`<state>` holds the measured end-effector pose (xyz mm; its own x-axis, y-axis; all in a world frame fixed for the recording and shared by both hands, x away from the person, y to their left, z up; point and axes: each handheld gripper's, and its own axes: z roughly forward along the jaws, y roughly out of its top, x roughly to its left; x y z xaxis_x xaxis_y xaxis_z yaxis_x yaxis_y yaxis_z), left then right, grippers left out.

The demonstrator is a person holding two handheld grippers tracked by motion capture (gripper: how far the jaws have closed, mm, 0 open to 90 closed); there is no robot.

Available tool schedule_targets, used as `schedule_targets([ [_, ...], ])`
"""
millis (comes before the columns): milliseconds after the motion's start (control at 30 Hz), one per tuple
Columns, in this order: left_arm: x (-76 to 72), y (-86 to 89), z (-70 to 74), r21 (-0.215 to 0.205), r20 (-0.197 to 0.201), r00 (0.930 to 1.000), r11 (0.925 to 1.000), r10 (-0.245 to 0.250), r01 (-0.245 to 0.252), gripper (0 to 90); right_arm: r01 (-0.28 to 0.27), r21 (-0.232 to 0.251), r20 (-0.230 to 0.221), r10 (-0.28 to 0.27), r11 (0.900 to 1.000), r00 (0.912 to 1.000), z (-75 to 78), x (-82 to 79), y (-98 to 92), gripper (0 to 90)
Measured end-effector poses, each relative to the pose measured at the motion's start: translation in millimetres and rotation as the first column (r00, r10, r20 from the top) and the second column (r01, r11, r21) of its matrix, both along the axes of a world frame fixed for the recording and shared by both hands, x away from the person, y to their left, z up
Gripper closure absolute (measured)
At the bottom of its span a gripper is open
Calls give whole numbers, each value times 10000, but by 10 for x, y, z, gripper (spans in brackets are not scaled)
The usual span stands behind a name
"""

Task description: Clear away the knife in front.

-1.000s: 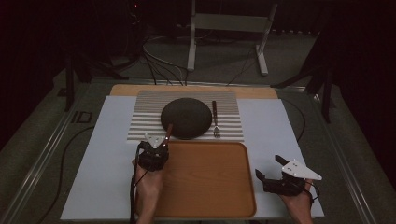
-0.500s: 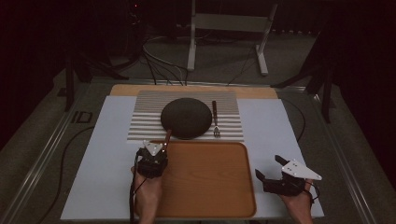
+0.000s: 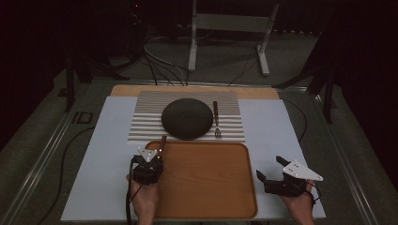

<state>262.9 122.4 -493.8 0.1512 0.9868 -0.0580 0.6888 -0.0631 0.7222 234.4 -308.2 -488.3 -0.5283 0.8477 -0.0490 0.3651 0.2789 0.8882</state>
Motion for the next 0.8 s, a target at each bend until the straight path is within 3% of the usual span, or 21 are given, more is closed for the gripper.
schedule_targets([
  [800, -145, 163, -86, 37, -458, 9969, 9980, 636, -635, 778, -27, -47, -34, 27, 10000, 10000, -6, 4, 9, 75],
])
